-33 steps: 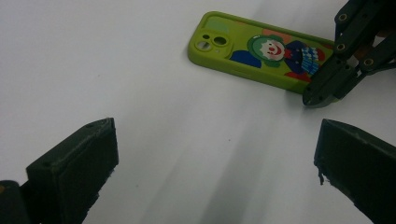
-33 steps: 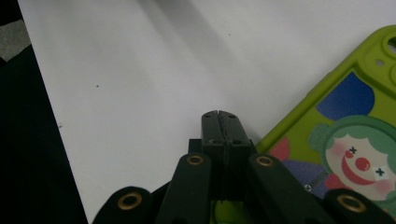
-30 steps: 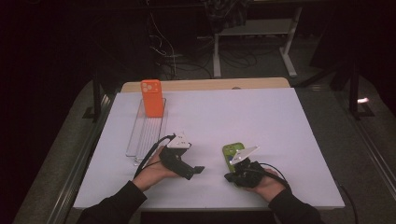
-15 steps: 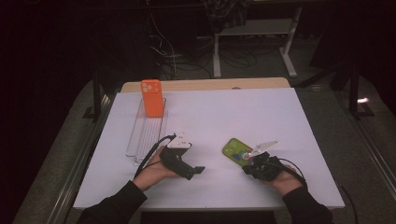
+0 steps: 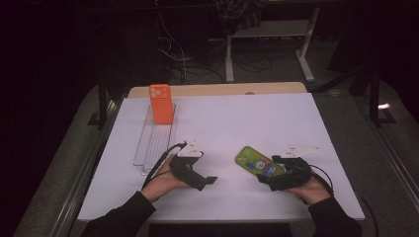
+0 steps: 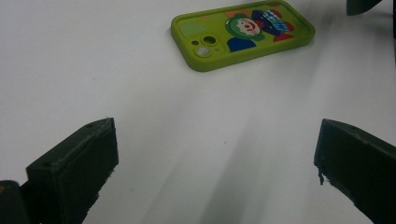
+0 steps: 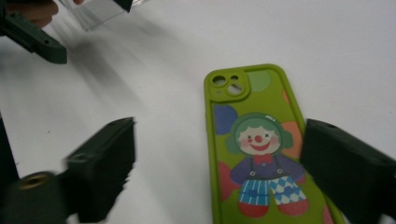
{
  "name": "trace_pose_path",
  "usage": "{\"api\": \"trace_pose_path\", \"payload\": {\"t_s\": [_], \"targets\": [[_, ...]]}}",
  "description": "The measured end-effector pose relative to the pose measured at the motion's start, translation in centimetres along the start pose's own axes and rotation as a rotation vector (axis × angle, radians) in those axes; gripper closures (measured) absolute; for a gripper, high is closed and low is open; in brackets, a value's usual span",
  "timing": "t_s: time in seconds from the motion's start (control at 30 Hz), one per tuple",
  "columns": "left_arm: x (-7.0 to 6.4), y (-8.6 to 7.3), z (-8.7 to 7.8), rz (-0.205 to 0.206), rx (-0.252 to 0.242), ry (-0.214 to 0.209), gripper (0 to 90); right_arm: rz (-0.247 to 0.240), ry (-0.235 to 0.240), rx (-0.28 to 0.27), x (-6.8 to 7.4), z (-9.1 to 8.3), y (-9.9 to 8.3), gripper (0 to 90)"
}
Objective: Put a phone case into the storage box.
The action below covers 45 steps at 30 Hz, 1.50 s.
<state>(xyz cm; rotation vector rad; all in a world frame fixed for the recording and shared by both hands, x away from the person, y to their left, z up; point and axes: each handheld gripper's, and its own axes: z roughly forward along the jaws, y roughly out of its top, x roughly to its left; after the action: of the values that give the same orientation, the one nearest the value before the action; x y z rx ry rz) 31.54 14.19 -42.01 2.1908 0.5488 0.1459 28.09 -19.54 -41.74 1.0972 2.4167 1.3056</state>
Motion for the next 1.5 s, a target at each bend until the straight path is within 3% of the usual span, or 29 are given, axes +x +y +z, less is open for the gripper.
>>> {"api": "trace_pose_path", "payload": {"t_s": [0.53,0.77,0.9,1.1,1.37,1.5], "targets": [[0.0,0.0,0.0,-0.005,-0.011,-0.004,0.0,0.003,0.001,0.016,-0.5,-0.6,0.4,0.0],[0.1,0.0,0.0,0.006,-0.006,-0.004,0.0,-0.011,-0.002,0.043,-0.7,-0.9,2.0,0.0],[0.1,0.0,0.0,0.000,-0.011,-0.004,0.0,-0.016,-0.029,0.054,-1.2,-0.9,3.2,0.0],[0.1,0.0,0.0,0.005,-0.010,-0.007,0.0,-0.024,-0.050,0.074,-2.3,0.3,4.7,0.0],[0.1,0.0,0.1,-0.001,-0.004,-0.009,0.0,-0.030,-0.077,0.183,-2.9,2.5,4.6,0.0],[0.0,0.0,0.1,-0.006,-0.004,-0.010,0.0,-0.042,-0.058,0.249,-2.9,3.5,3.8,0.0]]}}
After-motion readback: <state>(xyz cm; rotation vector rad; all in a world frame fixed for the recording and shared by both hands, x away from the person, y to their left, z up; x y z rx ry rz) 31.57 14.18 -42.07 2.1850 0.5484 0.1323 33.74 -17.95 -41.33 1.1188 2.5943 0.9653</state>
